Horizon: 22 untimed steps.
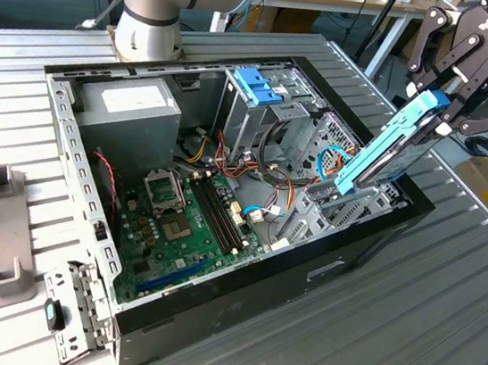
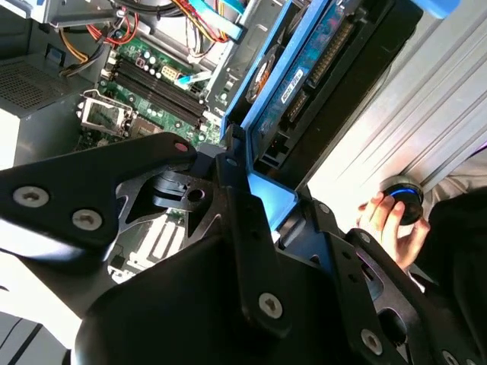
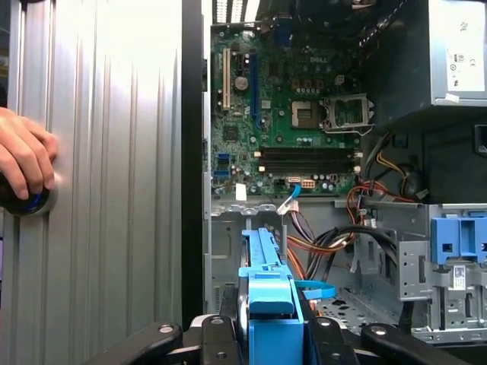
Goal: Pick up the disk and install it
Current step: 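Insert the disk into the insertion slot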
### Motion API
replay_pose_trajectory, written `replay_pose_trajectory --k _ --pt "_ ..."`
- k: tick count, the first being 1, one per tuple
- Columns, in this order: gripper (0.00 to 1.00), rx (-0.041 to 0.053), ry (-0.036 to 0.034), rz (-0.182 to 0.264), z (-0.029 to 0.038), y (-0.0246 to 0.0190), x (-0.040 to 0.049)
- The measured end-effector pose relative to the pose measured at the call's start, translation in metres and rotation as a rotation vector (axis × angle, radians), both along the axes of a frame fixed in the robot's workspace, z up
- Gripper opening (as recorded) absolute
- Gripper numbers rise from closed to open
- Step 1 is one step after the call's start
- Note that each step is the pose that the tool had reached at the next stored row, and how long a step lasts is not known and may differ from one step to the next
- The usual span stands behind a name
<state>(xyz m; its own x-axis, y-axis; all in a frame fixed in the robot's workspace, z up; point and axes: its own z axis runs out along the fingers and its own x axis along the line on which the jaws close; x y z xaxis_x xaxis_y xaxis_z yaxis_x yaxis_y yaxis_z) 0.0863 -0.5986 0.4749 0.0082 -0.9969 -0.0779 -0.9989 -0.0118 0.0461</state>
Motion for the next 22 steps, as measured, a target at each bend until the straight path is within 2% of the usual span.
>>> replay_pose_trajectory --k 2,6,10,15,22 --pt "0.37 0.0002 0.0 0.0 -0.0047 0.0 -0.0055" --pt "0.37 -0.0001 0.0 0.0 -0.0099 0.002 -0.0068" --pt "0.37 -0.0001 0.0 0.0 -0.0136 0.0074 -0.0068" --pt "0.37 0.0 0.0 0.0 -0.0173 0.0168 -0.0069" --pt "0.37 0.0 0.0 -0.015 -0.0218 0.0174 -0.0069"
